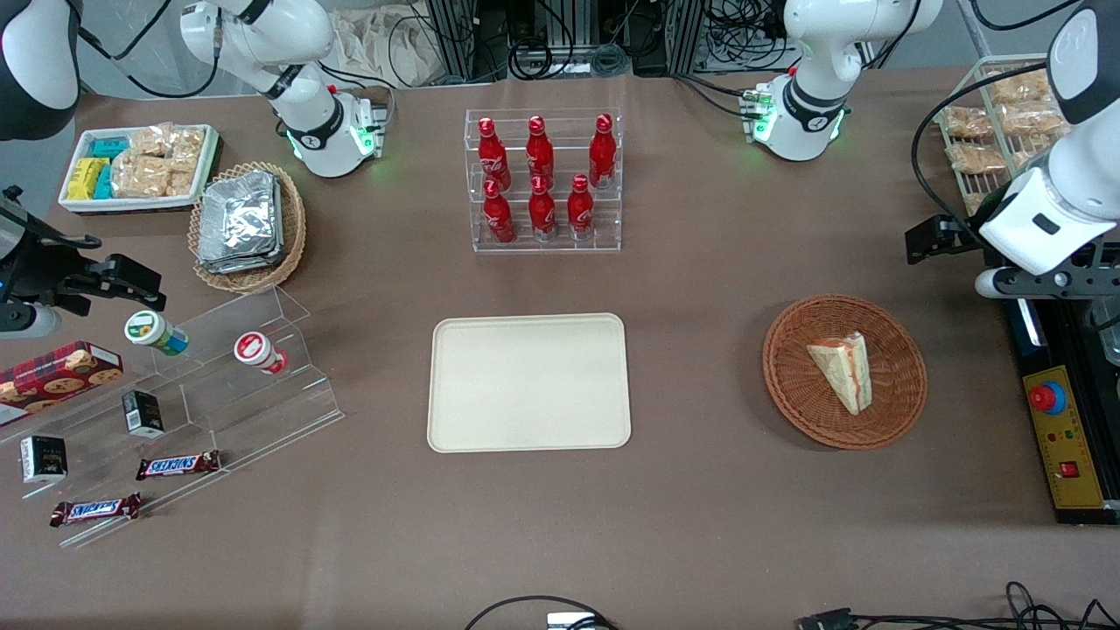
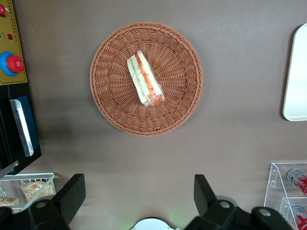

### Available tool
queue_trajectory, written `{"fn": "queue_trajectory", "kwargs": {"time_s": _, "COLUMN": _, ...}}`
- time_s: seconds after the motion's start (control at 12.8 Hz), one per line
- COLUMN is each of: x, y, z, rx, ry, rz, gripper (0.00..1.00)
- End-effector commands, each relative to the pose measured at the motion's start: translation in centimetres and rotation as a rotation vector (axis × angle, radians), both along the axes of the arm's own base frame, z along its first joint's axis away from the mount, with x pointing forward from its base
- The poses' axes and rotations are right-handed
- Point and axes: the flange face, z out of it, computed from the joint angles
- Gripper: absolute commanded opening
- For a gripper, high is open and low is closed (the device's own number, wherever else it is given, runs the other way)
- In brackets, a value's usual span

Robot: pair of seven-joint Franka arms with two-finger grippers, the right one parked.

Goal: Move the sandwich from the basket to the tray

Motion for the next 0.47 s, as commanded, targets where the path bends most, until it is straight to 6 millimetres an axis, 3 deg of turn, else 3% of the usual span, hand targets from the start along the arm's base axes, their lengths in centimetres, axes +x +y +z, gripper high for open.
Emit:
{"fn": "queue_trajectory", "kwargs": {"time_s": 0.0, "x": -0.09, "y": 0.04, "z": 0.19, "rx": 0.001, "ry": -0.012, "rz": 0.001, "gripper": 1.00}}
{"fn": "queue_trajectory", "kwargs": {"time_s": 0.39, "x": -0.05, "y": -0.12, "z": 0.18, "rx": -0.006, "ry": -0.011, "rz": 0.000, "gripper": 1.00}}
